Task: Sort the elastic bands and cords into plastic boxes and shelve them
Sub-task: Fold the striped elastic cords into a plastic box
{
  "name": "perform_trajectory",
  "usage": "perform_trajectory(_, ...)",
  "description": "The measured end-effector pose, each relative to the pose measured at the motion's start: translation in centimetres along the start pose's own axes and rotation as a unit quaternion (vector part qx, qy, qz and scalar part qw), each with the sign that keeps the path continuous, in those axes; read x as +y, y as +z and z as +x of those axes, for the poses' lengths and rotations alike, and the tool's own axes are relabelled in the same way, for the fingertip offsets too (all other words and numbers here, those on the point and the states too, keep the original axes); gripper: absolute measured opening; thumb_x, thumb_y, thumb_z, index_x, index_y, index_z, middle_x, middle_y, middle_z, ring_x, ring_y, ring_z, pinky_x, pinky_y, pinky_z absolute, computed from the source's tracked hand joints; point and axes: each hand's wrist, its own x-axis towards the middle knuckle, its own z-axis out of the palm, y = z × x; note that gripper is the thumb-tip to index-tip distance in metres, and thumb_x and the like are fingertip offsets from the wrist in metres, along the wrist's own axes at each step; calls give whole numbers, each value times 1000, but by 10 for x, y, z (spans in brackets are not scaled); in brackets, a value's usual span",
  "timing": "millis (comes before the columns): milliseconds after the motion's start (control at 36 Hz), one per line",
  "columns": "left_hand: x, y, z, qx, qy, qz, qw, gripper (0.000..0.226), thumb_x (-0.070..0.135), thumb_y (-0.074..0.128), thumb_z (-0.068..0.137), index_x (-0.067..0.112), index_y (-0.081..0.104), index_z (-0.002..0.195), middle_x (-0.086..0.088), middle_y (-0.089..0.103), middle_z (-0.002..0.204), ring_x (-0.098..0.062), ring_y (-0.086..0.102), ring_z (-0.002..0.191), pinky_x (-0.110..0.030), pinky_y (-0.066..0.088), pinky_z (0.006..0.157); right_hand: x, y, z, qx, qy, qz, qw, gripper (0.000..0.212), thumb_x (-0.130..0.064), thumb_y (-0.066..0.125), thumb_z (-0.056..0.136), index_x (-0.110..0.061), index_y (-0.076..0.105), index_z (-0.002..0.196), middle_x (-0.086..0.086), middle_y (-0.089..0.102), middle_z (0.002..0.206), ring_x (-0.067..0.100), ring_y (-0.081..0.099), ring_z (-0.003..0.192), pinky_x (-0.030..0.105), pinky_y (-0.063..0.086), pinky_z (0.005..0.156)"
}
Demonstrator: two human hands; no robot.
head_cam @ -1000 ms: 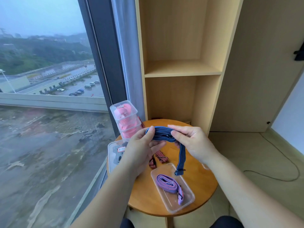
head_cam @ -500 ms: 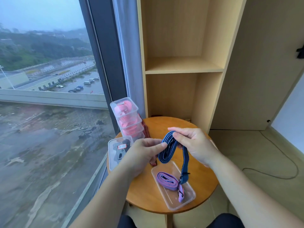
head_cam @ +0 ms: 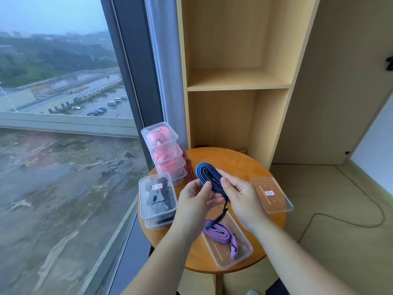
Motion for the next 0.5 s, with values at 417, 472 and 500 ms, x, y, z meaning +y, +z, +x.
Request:
perform_trajectory(417,13,-12,11,-29,-46,-26,998,21,10,57,95,-3,58,112,-16,72,102,-22,71,94,-27,57,76,-9,-21,22,9,51,13,999,17,-15,56,97,-17,73,101,0,75,95,12,68,89,26,54,75)
perform_trajectory(472,3,-6,8,-13,-46,-58,997,16,8,56,96,-2,57,109,-19,71,105,-24,71,95,-27,57,77,-2,-13,21,63,66,70,993,17,-15,56,97,-15,73,95,1,74,90,13,67,85,28,53,76)
perform_trajectory(500,-1,-5,6,-8,-43,-54,998,16,8,57,96,-2,57,108,-20,71,107,-24,71,96,-27,57,78,0,-10,20,85,76,93,989,17,-15,57,97,-15,73,92,0,74,87,12,68,82,27,53,74)
